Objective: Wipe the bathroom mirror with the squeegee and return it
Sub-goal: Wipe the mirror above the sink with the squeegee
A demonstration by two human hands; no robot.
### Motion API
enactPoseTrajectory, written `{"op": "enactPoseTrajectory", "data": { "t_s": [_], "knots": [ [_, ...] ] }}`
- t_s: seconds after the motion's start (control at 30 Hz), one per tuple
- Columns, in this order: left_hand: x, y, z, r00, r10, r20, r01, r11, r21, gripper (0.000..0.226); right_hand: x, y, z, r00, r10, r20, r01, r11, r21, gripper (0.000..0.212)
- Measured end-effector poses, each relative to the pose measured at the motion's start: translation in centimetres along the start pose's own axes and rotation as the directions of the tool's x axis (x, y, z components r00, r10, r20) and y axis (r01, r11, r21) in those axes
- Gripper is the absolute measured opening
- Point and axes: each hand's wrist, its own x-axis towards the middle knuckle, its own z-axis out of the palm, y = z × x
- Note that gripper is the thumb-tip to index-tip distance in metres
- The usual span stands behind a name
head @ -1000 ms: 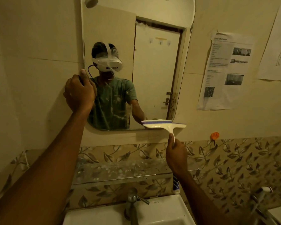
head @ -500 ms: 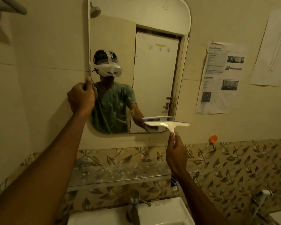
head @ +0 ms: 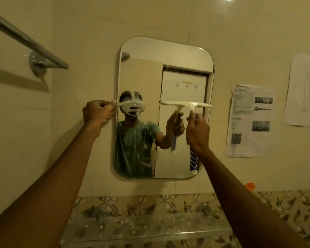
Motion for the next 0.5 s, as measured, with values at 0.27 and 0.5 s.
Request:
{"op": "enactPoseTrajectory", "data": {
  "t_s": [0.27, 0.5],
  "knots": [
    [3.6, 5.0, 2.9, 0.986, 0.152, -0.062, -0.150, 0.988, 0.033, 0.027, 7.0, -4.9, 0.8, 0.990, -0.135, -0.032, 0.136, 0.991, 0.021, 0.026],
    [5.6, 5.2, 3.3, 0.981, 0.162, -0.104, -0.157, 0.986, 0.053, 0.030, 13.3, -8.7, 1.5, 0.988, -0.138, -0.071, 0.141, 0.989, 0.050, 0.040]
  ]
}}
